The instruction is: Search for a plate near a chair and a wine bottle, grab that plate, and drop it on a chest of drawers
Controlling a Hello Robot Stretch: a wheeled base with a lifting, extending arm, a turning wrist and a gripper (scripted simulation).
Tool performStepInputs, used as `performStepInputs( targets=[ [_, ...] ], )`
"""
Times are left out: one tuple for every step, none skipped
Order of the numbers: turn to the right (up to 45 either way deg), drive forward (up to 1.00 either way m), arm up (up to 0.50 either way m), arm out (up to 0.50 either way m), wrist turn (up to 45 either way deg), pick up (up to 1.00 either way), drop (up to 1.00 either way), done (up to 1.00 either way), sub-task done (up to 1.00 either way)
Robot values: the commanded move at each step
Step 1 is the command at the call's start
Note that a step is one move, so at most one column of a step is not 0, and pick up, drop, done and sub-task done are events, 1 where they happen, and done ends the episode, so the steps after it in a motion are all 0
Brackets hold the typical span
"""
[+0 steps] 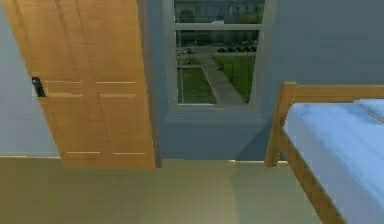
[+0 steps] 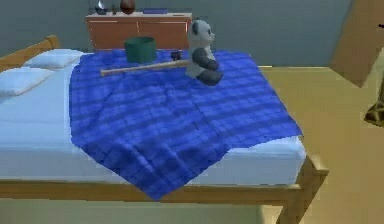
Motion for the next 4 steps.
performStepInputs(
  targets=[
    [0.0, 0.3, 0.0, 0.0, 0.0, 0.0, 0.0, 0.0, 0.0],
    [-45.0, 0.0, 0.0, 0.0, 0.0, 0.0, 0.0, 0.0, 0.0],
    [-42.0, 0.0, 0.0, 0.0, 0.0, 0.0, 0.0, 0.0, 0.0],
    [0.0, 1.0, 0.0, 0.0, 0.0, 0.0, 0.0, 0.0, 0.0]
  ],
)
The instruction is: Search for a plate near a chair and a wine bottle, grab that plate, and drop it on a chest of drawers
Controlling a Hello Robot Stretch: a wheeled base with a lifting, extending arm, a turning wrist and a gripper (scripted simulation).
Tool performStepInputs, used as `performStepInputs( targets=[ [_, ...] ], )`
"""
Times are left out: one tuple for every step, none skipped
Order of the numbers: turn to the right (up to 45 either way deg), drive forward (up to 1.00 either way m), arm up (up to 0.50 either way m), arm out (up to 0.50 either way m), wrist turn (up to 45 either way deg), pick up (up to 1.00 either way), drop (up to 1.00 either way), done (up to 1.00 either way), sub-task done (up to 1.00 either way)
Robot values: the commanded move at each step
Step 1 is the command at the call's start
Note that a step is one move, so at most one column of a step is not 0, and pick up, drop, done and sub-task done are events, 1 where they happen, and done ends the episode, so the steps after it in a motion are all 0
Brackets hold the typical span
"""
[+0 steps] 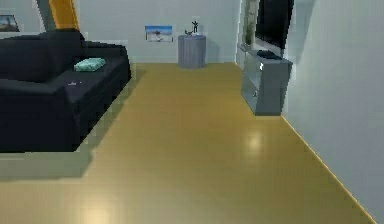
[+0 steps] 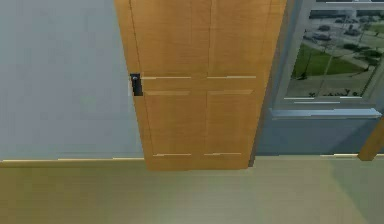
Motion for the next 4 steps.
performStepInputs(
  targets=[
    [-6.0, 0.0, 0.0, 0.0, 0.0, 0.0, 0.0, 0.0, 0.0],
    [0.0, 0.5, 0.0, 0.0, 0.0, 0.0, 0.0, 0.0, 0.0],
    [-45.0, 0.0, 0.0, 0.0, 0.0, 0.0, 0.0, 0.0, 0.0],
    [-21.0, 0.0, 0.0, 0.0, 0.0, 0.0, 0.0, 0.0, 0.0]
  ],
)
